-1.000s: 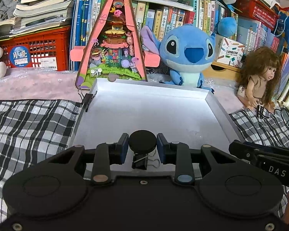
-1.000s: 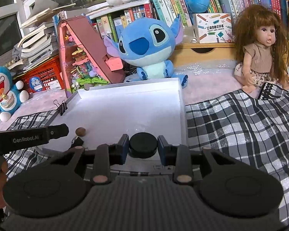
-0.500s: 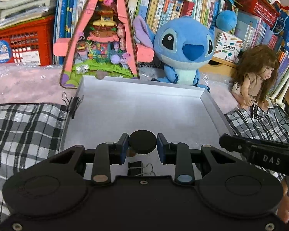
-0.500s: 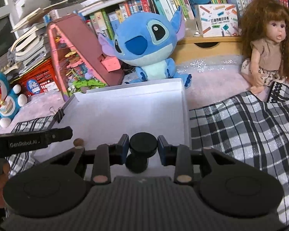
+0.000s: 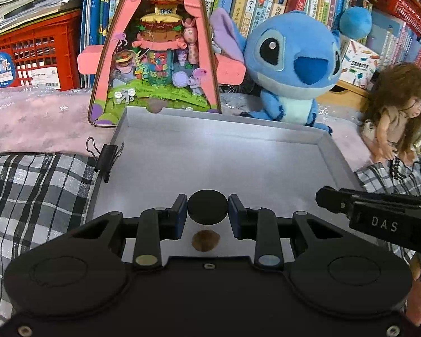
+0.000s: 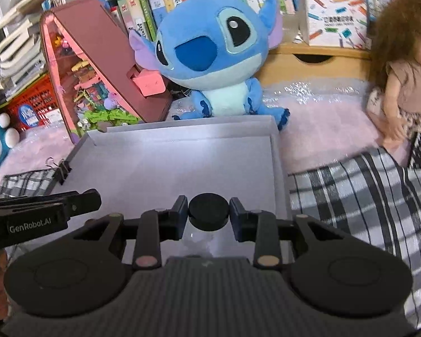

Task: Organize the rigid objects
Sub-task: 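Lower and open the left tool to drop its puck while the right tool releases its puck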

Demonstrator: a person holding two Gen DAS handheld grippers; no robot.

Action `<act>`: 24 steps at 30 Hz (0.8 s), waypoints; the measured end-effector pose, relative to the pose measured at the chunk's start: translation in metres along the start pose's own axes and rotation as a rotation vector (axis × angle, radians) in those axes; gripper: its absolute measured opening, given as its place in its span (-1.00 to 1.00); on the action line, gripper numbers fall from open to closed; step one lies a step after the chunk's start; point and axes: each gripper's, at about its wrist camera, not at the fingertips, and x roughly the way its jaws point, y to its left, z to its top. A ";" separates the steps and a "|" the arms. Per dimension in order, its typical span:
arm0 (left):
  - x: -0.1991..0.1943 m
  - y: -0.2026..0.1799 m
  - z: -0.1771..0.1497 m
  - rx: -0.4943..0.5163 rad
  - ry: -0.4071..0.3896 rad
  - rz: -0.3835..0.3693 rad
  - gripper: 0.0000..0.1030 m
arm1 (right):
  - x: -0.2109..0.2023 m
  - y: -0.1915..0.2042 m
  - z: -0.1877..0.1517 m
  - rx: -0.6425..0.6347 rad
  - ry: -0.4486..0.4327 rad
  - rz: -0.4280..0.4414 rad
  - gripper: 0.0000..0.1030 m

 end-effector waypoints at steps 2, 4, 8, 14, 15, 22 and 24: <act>0.004 -0.001 -0.001 0.006 0.001 0.002 -0.43 | 0.006 0.002 0.002 -0.009 0.001 0.000 -0.27; 0.009 -0.002 -0.001 0.012 0.004 0.006 -0.43 | 0.012 0.004 0.003 -0.010 0.006 -0.003 -0.27; 0.013 -0.005 -0.003 0.030 0.007 0.007 -0.43 | 0.021 0.008 0.002 -0.015 0.023 -0.001 -0.27; 0.016 -0.009 -0.006 0.056 0.003 0.019 -0.43 | 0.026 0.014 0.003 -0.048 0.032 -0.018 -0.27; 0.017 -0.009 -0.006 0.058 0.003 0.022 -0.43 | 0.027 0.015 0.003 -0.055 0.032 -0.021 -0.27; 0.020 -0.009 -0.009 0.073 0.007 0.033 -0.43 | 0.031 0.016 0.001 -0.077 0.043 -0.034 -0.26; 0.020 -0.011 -0.011 0.087 0.000 0.041 -0.43 | 0.031 0.017 0.000 -0.082 0.045 -0.034 -0.25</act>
